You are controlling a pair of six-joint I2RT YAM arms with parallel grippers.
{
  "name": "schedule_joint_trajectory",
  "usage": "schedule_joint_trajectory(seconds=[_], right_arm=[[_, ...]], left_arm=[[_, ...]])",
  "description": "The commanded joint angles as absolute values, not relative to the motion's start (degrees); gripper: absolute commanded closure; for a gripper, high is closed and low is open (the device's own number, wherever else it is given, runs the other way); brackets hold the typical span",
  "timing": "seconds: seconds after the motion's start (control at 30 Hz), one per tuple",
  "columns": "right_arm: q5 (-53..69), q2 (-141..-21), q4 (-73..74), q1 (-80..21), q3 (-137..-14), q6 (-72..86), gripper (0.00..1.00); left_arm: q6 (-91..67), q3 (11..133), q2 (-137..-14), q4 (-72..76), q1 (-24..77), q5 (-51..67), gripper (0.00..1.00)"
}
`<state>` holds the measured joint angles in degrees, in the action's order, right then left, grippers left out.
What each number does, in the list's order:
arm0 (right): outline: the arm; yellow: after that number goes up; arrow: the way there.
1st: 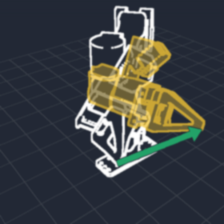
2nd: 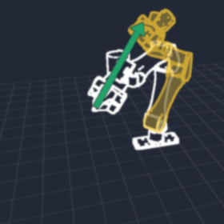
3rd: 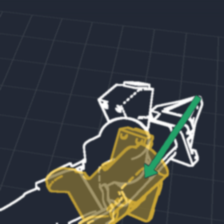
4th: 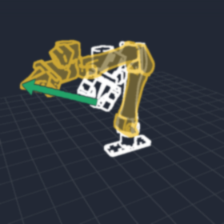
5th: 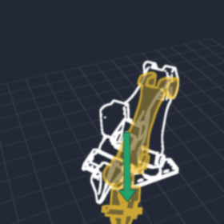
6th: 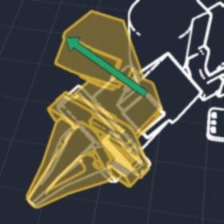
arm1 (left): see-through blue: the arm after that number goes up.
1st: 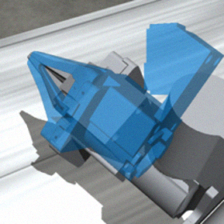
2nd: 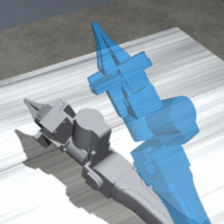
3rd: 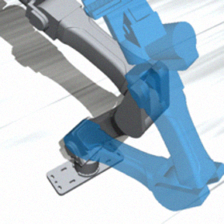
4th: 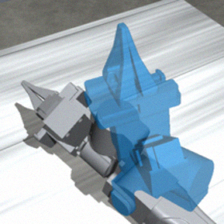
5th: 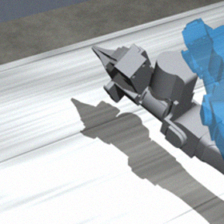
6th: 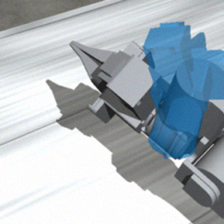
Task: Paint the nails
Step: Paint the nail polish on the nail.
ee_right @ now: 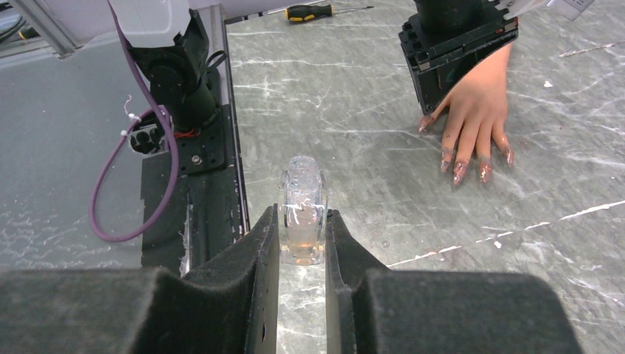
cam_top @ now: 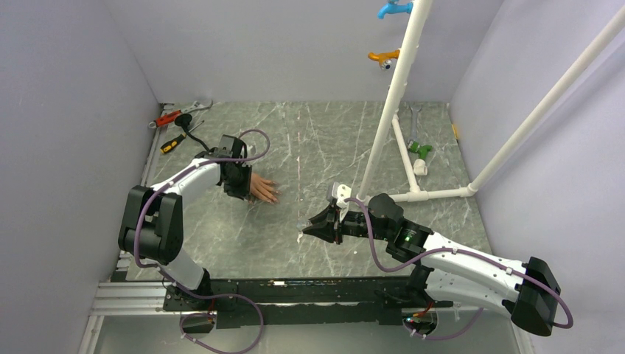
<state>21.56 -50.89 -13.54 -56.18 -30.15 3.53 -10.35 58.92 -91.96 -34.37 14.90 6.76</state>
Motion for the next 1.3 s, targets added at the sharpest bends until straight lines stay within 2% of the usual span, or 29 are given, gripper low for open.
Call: schedule_joint_trajectory(seconds=[0.0,0.6,1.27], right_arm=[[22.68,-50.35,-16.88,-56.07,-32.67,4.04,1.0],[22.59,-49.96,-16.53,-56.03,-32.63,3.91,1.0],[21.64,-48.64,-15.91,-56.03,-32.18,3.3,1.0]], left_arm=[[-10.65,60.1,-91.45,-32.91,14.91,9.14,1.0],[-10.25,60.16,-91.9,-33.52,17.16,10.22,1.0],[-10.17,61.68,-92.6,-34.47,15.36,5.86,1.0]])
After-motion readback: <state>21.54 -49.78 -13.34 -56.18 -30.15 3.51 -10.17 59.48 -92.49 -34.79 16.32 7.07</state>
